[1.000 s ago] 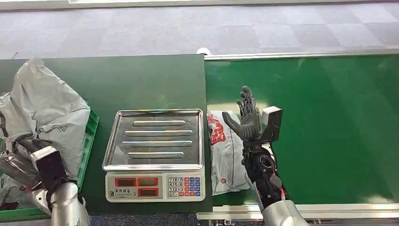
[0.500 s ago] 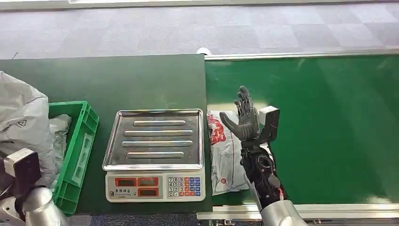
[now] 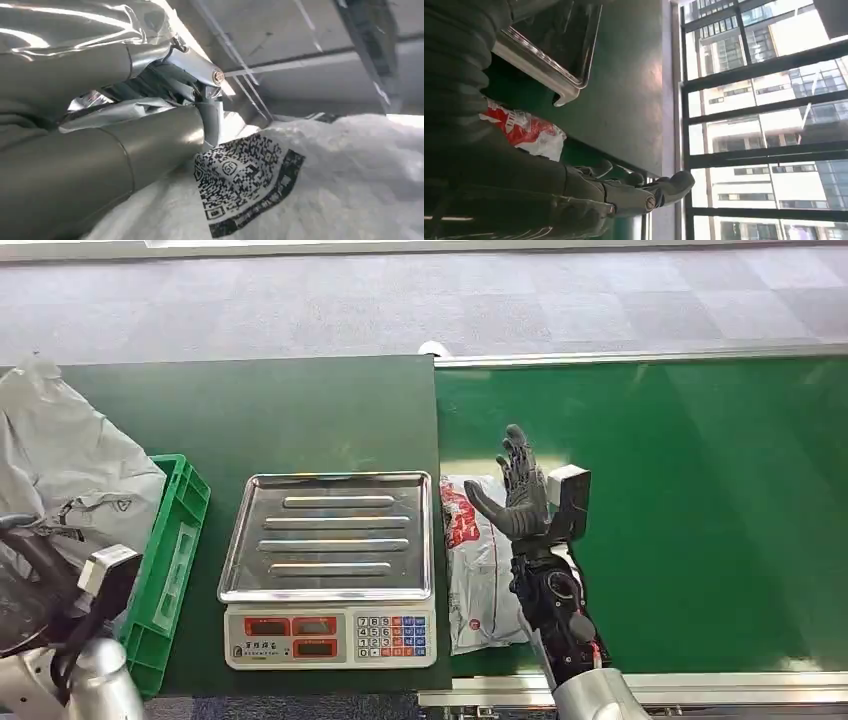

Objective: Moved the parcel from conveyor to table for the left to box.

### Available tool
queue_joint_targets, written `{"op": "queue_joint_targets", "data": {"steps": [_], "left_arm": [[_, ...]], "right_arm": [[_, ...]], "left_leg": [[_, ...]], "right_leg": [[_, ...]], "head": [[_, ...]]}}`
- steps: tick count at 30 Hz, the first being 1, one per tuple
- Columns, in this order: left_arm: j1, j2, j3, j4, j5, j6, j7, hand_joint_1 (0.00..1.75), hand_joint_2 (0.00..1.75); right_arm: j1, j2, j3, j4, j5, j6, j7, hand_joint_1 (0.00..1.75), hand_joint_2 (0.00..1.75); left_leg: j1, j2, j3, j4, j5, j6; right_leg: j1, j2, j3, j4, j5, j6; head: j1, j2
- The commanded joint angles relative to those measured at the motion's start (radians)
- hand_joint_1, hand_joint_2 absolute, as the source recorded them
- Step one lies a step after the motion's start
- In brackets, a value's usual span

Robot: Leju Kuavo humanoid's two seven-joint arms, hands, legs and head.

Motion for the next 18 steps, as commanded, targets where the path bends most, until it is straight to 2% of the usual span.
{"op": "queue_joint_targets", "data": {"steps": [1,2,5,6,7,8,9,10,18], "left_arm": [[-0.010,-0.004,0.046,-0.006,-0.137,0.016,-0.004,1.54,0.00],[-0.008,-0.004,0.044,-0.052,-0.146,0.016,-0.004,1.54,0.00],[0.008,-0.004,0.032,-0.151,-0.157,0.016,-0.004,1.34,0.00],[0.009,-0.004,0.032,-0.155,-0.159,0.016,-0.004,1.20,0.00],[0.010,-0.004,0.022,-0.166,-0.154,0.016,-0.004,0.93,0.00],[0.010,-0.004,0.022,-0.166,-0.154,0.016,-0.004,0.93,0.00],[0.007,-0.004,0.017,-0.181,-0.136,0.016,-0.004,0.12,0.00],[0.006,-0.004,0.012,-0.184,-0.124,0.016,-0.004,0.00,0.00],[0.001,-0.004,0.005,-0.165,-0.127,0.016,-0.004,0.00,0.00]], "right_arm": [[-0.029,0.003,-0.005,0.020,0.007,0.014,0.007,0.00,1.75],[-0.029,0.003,-0.005,0.021,0.007,0.017,0.008,0.00,1.75],[-0.027,0.003,-0.006,0.018,0.003,0.022,0.004,0.00,1.75],[-0.026,0.002,-0.007,0.017,0.003,0.021,0.004,0.00,1.75],[-0.024,0.001,-0.008,0.015,0.002,0.021,0.003,0.00,1.75],[-0.024,0.001,-0.008,0.015,0.002,0.021,0.003,0.00,1.75],[-0.020,-0.001,-0.008,0.011,0.001,0.024,0.003,0.00,1.75],[-0.020,-0.001,-0.007,0.010,0.001,0.023,0.003,0.00,1.75],[-0.013,-0.006,-0.003,0.004,0.004,0.022,0.003,0.00,1.75]], "left_leg": [[0.000,0.000,0.001,-0.001,0.000,0.000],[0.000,0.000,0.000,0.000,0.000,0.000],[0.001,0.001,0.000,0.001,-0.001,0.000],[0.000,0.001,-0.001,0.001,0.000,0.000],[0.001,0.001,0.001,0.001,-0.001,0.000],[0.001,0.000,0.001,0.000,-0.001,0.000],[0.000,0.000,0.000,0.000,0.000,0.000],[0.000,-0.001,0.001,0.000,0.000,0.000],[0.000,-0.001,0.000,0.000,0.000,0.000]], "right_leg": [[0.000,0.000,0.002,-0.001,0.000,0.000],[0.000,0.001,0.000,0.000,0.000,0.000],[0.001,0.001,0.000,0.000,0.000,0.000],[0.000,0.001,0.000,0.000,0.000,0.000],[0.001,0.002,0.001,-0.001,0.000,0.000],[0.001,0.001,0.002,-0.001,0.000,0.000],[0.000,0.000,0.000,0.000,0.000,0.000],[0.001,0.000,0.002,-0.001,0.000,0.000],[0.000,-0.001,0.001,-0.001,0.000,0.000]], "head": [[0.000,0.000],[0.000,0.000],[0.000,0.000],[0.000,0.000],[0.000,0.000],[0.000,0.000],[0.000,0.000],[0.000,0.000],[0.000,0.000]]}}
